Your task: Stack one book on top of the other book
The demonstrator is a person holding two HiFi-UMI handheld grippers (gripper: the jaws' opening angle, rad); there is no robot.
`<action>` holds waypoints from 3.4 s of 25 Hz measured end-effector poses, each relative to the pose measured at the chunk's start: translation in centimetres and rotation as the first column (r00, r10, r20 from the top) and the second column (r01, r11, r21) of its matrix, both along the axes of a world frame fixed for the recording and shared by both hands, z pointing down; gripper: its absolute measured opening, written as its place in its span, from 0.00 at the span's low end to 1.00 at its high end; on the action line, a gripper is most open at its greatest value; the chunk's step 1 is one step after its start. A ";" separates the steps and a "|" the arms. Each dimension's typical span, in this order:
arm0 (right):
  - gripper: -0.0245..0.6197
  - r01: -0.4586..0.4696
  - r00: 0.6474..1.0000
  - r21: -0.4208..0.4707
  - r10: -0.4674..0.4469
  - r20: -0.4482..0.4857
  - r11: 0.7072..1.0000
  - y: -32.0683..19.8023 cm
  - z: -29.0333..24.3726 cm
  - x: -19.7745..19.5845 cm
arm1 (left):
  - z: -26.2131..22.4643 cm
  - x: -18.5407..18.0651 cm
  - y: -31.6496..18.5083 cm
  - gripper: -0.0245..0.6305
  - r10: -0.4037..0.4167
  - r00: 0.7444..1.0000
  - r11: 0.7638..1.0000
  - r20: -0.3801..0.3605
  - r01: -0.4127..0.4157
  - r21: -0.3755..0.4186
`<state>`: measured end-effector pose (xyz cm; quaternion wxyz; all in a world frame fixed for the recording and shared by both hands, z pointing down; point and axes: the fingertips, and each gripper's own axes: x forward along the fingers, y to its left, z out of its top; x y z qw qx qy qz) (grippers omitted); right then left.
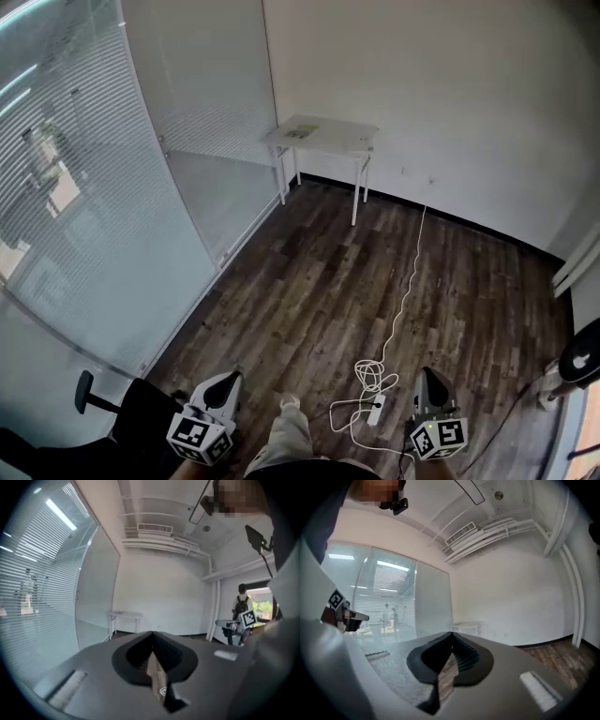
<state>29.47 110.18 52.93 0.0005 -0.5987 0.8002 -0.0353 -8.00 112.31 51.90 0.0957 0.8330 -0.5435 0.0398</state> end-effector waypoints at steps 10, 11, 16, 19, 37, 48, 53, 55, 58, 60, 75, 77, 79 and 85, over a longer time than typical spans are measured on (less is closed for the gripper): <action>0.04 -0.045 0.998 -0.007 0.045 -0.045 0.999 -11.3 -1.4 -4.4 | 0.4 -5.6 -13.7 0.05 0.014 1.000 1.000 -0.011 -0.014 -0.028; 0.04 -0.039 0.998 -0.003 0.038 -0.059 0.999 -12.6 -1.8 -5.3 | 0.3 -6.2 -15.0 0.05 0.022 1.000 0.999 -0.007 -0.022 -0.031; 0.04 -0.049 0.997 -0.017 0.048 -0.054 0.999 -19.9 -2.7 -9.7 | -0.8 -9.3 -23.0 0.05 0.064 0.998 0.997 0.014 -0.064 -0.033; 0.04 -0.057 0.997 0.000 0.057 -0.048 0.998 -22.8 -3.6 -11.9 | -1.3 -10.0 -26.6 0.05 0.111 0.994 0.994 0.015 -0.111 -0.023; 0.04 -0.009 1.000 -0.089 0.007 -0.020 0.996 -41.8 -0.5 -13.7 | 1.2 -13.0 -44.6 0.05 0.054 0.998 0.994 -0.027 -0.056 -0.098; 0.04 0.057 0.998 -0.052 -0.057 0.003 0.997 -64.3 -3.6 -12.6 | -6.4 -9.3 -65.2 0.05 0.035 0.998 0.999 -0.045 -0.035 -0.002; 0.04 0.048 0.999 -0.064 -0.048 -0.004 0.997 -69.9 -3.9 -11.5 | -8.4 -8.4 -70.4 0.05 0.047 0.999 0.998 0.002 -0.047 0.032; 0.04 0.031 0.999 -0.066 -0.031 -0.008 0.997 -71.5 -4.1 -11.1 | -8.8 -8.4 -72.3 0.05 0.051 0.999 0.998 0.002 -0.051 0.043; 0.04 0.006 1.000 -0.078 -0.008 -0.018 0.997 -73.4 -3.8 -11.0 | -9.2 -8.6 -75.1 0.05 0.057 0.998 0.997 -0.026 -0.056 0.047; 0.04 -0.012 1.000 -0.087 0.010 -0.021 0.996 -74.5 -3.7 -11.0 | -9.1 -8.6 -77.3 0.05 0.081 0.996 0.995 -0.025 -0.080 0.055; 0.04 -0.147 0.989 -0.112 0.142 -0.049 0.983 -89.5 -6.1 -12.9 | -9.2 -6.3 -97.9 0.05 0.289 0.952 0.957 -0.099 -0.287 0.036; 0.04 -0.151 0.988 -0.119 0.145 -0.055 0.981 -91.8 -5.9 -13.5 | -9.1 -6.5 -100.5 0.05 0.311 0.948 0.951 -0.069 -0.310 0.023; 0.04 -0.176 0.984 -0.141 0.172 -0.039 0.974 -93.8 -5.4 -13.4 | -9.2 -7.1 -102.8 0.05 0.322 0.944 0.947 -0.066 -0.322 0.019; 0.04 -0.260 0.960 -0.159 0.273 0.064 0.952 -100.3 -5.4 -13.7 | -9.9 -9.2 -110.6 0.05 0.354 0.932 0.935 -0.077 -0.353 0.028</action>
